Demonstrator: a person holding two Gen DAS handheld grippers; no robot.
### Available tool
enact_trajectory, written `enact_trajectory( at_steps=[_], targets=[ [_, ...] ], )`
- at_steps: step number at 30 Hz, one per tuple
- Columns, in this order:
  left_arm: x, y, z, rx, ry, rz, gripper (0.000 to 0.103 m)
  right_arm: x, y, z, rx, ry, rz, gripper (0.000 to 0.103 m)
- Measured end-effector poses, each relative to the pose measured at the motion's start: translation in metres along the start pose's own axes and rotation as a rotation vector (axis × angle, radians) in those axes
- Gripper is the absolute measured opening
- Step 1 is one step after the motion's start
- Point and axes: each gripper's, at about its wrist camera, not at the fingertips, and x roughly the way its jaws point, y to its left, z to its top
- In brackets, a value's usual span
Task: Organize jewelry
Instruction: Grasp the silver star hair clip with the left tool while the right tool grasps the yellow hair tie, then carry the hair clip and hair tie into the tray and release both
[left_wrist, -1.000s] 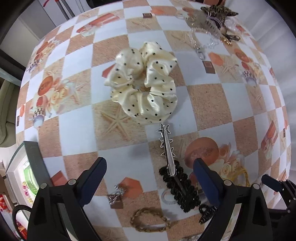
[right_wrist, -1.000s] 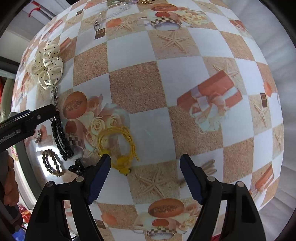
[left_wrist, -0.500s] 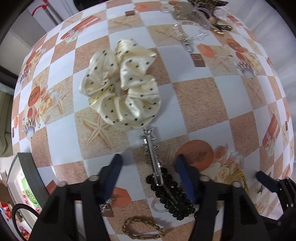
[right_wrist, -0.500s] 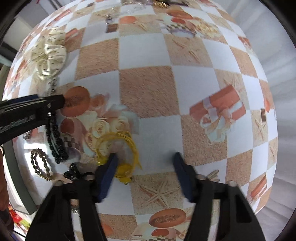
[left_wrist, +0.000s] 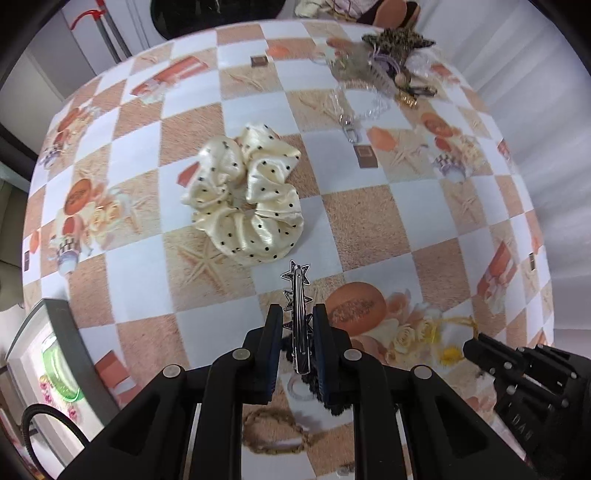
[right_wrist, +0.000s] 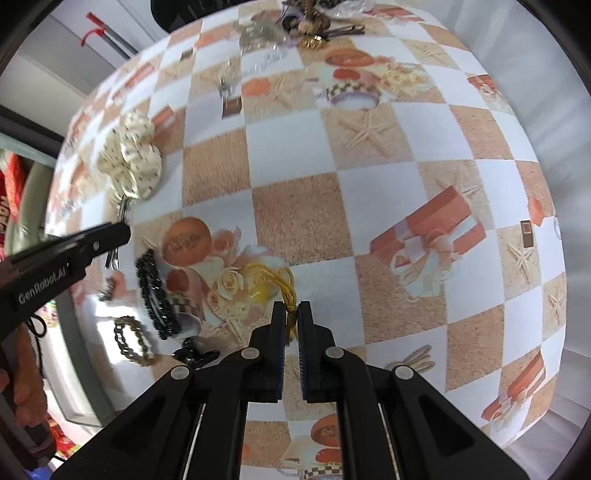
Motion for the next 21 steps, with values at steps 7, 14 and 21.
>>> enact_trajectory(
  at_steps=[7, 14, 21],
  targets=[
    [-0.028, 0.011, -0.023, -0.024, -0.033, -0.001, 0.021, -0.025, -0.016, -0.002, 0.018, -0.012, 0.069, 0.007],
    [-0.06, 0.013, -0.059, -0.063, -0.064, 0.0, 0.021, -0.042, -0.013, -0.005, 0.001, -0.011, 0.106, 0.007],
    [-0.078, 0.027, -0.094, -0.12, -0.071, 0.017, 0.021, -0.055, -0.004, -0.009, -0.043, -0.021, 0.12, 0.007]
  ],
)
